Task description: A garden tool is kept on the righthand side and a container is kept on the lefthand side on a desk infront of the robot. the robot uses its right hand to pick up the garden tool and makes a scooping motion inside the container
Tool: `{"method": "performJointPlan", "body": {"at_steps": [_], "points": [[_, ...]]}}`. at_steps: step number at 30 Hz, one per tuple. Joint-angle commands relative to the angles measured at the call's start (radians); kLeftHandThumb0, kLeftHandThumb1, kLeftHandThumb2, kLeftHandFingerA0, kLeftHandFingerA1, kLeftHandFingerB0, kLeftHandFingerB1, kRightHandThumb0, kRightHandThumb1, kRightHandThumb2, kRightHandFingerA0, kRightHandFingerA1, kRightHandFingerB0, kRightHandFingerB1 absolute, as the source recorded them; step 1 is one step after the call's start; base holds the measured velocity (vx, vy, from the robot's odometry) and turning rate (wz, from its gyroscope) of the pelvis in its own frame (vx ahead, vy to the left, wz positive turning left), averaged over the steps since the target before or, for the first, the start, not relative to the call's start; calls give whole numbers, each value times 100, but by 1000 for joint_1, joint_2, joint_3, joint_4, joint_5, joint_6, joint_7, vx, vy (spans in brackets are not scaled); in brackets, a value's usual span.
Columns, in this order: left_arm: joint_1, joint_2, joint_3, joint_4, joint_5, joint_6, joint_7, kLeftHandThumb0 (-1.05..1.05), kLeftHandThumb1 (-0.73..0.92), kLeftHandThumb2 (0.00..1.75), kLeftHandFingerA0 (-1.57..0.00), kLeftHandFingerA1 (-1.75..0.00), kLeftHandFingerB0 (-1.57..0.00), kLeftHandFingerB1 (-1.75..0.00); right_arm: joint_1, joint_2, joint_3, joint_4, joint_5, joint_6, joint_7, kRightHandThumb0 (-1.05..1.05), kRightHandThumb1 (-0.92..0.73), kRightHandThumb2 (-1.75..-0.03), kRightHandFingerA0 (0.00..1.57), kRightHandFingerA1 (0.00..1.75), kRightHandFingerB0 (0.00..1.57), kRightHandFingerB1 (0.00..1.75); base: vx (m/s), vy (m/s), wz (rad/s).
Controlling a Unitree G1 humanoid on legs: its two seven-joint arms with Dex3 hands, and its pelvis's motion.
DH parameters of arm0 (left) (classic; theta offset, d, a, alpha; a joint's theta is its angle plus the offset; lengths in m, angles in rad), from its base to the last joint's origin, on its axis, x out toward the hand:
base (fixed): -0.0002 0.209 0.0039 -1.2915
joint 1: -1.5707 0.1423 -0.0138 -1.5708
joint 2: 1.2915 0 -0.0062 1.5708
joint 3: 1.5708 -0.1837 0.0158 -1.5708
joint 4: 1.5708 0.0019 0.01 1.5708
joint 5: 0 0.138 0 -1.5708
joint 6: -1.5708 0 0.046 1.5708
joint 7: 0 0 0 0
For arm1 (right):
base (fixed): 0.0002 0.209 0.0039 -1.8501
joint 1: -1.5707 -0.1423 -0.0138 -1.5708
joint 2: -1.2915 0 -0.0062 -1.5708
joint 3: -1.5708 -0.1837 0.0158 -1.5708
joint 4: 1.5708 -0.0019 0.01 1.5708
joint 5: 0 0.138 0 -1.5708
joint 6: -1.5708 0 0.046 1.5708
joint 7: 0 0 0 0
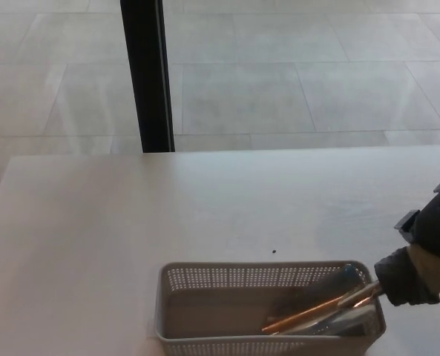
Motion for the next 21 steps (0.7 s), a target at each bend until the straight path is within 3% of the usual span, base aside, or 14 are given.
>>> {"method": "performJointPlan", "body": {"at_steps": [1,2,3,4,5,6,10,11,13,17,18,21], "points": [[1,7,-2,9,0,14,5,-46,65,59,-63,-67,-59,-49,-6,57,51,-29,-49,13,74,-46,-63,-108,115,133,84,108,0,0,0],[1,7,-3,9,0,13,4,-47,64,60,-60,-65,-56,-48,-8,64,52,-32,-49,17,81,-42,-79,-74,90,175,78,109,0,0,0],[1,8,-4,9,0,12,3,-47,64,60,-60,-65,-56,-48,-12,72,53,-36,-46,20,89,-42,-79,-74,90,175,78,109,0,0,0],[3,8,8,1,-15,17,-7,-47,63,58,-65,-71,-61,-50,-30,94,65,-41,-57,29,108,-43,-80,-76,90,175,80,92,0,0,0],[1,11,5,0,-13,17,-13,-48,64,59,-65,-69,-62,-52,-33,109,66,-44,-52,37,108,-42,-79,-78,91,175,81,97,0,0,0],[4,13,-5,-8,-2,8,-10,-46,66,59,-60,-72,-60,-54,-46,127,74,-45,-60,36,99,-42,-74,-80,91,175,79,120,0,0,0],[0,15,-11,4,6,0,-4,-47,67,60,-61,-67,-58,-50,-71,171,93,-48,-70,43,119,-41,-72,-84,93,175,81,100,0,0,0],[0,16,-14,2,8,-7,-6,-47,66,60,-63,-69,-60,-51,-76,181,104,-55,-92,49,131,-44,-70,-85,92,175,82,110,0,0,0],[-3,14,-11,4,3,-3,-8,-46,66,59,-62,-67,-60,-51,-80,195,119,-59,-114,52,134,-45,-69,-85,94,175,81,116,0,0,0],[-7,9,-1,6,-8,3,-19,-46,64,59,-63,-66,-63,-52,-76,227,137,-66,-125,61,131,-44,-66,-91,97,175,84,103,0,0,0],[-2,10,-5,0,-4,-5,-21,-48,65,59,-62,-66,-63,-52,-77,259,159,-64,-144,78,146,-45,-65,-90,99,175,86,89,0,0,0],[-1,5,-7,-2,-2,0,-14,-47,65,59,-62,-67,-62,-52,-64,288,184,-67,-167,93,154,-47,-70,-81,99,175,84,117,0,0,0]]}}
